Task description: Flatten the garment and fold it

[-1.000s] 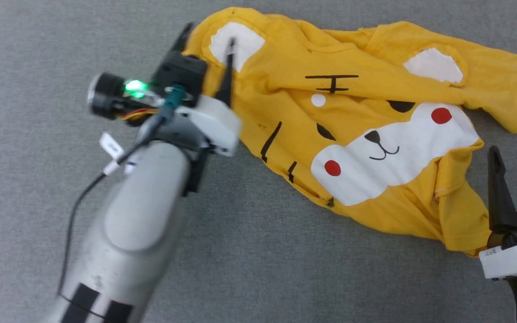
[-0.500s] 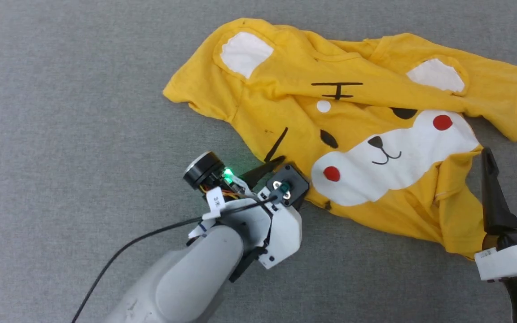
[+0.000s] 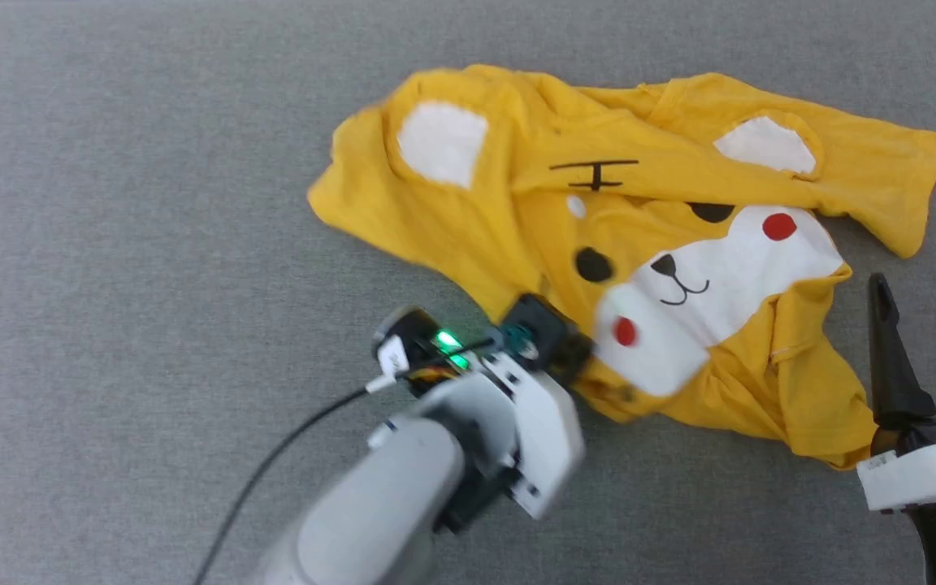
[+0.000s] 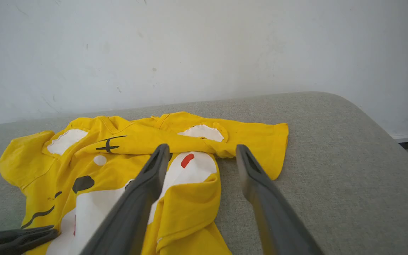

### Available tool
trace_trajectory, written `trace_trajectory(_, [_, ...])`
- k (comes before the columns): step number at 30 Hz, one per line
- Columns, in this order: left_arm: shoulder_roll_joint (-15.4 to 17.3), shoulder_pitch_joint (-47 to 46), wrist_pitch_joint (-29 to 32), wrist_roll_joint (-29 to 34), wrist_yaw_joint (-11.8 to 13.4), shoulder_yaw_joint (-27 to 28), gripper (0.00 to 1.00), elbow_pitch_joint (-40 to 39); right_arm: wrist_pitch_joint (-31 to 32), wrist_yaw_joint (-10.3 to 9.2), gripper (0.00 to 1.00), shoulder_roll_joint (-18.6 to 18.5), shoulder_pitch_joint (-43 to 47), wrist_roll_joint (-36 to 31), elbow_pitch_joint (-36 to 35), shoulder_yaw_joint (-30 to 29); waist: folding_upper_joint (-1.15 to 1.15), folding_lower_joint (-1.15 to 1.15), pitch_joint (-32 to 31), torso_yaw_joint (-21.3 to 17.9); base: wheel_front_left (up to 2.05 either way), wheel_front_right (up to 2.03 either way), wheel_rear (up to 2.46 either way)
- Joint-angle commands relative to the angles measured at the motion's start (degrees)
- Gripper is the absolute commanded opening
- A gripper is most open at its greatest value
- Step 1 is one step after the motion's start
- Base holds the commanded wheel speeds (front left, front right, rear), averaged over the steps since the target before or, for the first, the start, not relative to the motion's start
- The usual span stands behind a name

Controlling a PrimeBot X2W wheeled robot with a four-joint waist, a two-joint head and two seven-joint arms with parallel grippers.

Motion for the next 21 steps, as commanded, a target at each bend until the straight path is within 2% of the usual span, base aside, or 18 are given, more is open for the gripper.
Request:
trace_trajectory(1, [-0.67,1.37,0.31,-1.06,-0.53,-0.34,0.0,-1.51,-0.03,-0.05,1.0,0.1,0.32,0.26,-0.07,-0.02,0.0,0.0,-0.73,0.75,0.0,0.0,0.0])
trace_trajectory(4, [-0.6,4.0,3.11,-4.74,-0.84,-1.62,0.0,-7.13,0.39,-0.05,1.0,0.1,0.83,0.23,-0.25,0.23,0.0,0.0,-1.21,1.47,0.0,0.0,0.0])
trace_trajectory(7, [0.81,7.02,6.57,-7.03,-0.94,-3.01,0.0,-11.32,0.77,-0.05,1.0,0.1,1.0,0.32,-0.43,0.69,0.0,0.0,-1.3,1.82,0.0,0.0,0.0])
trace_trajectory(12, [2.15,13.43,12.43,-13.1,-1.08,-5.78,0.0,-14.2,1.16,-0.05,1.0,0.1,1.13,0.38,-0.56,0.94,0.0,0.0,-1.38,1.87,0.0,0.0,0.0])
trace_trajectory(14, [1.78,15.43,12.92,-15.37,-0.55,-5.5,0.0,-14.62,1.4,-0.05,1.0,0.1,1.29,0.38,-0.47,0.83,0.0,0.0,-1.38,1.93,0.0,0.0,0.0])
trace_trajectory(15, [1.52,15.64,11.81,-15.08,0.31,-4.84,0.09,-14.75,1.47,-0.05,1.0,0.1,1.38,0.39,-0.45,0.74,0.0,0.0,-1.39,2.01,0.0,0.0,0.0])
trace_trajectory(17, [0.75,15.5,8.31,-13.31,2.7,-3.23,1.0,-14.45,1.55,-0.05,1.0,0.1,1.51,0.41,-0.42,0.54,0.0,0.0,-1.39,2.2,0.0,0.0,0.0])
trace_trajectory(21, [-1.14,14.22,0.68,-11.28,5.81,-0.43,1.0,-14.27,1.7,-0.05,1.0,0.1,1.45,0.56,-0.34,0.62,0.0,0.0,-1.51,2.48,0.0,0.0,0.0])
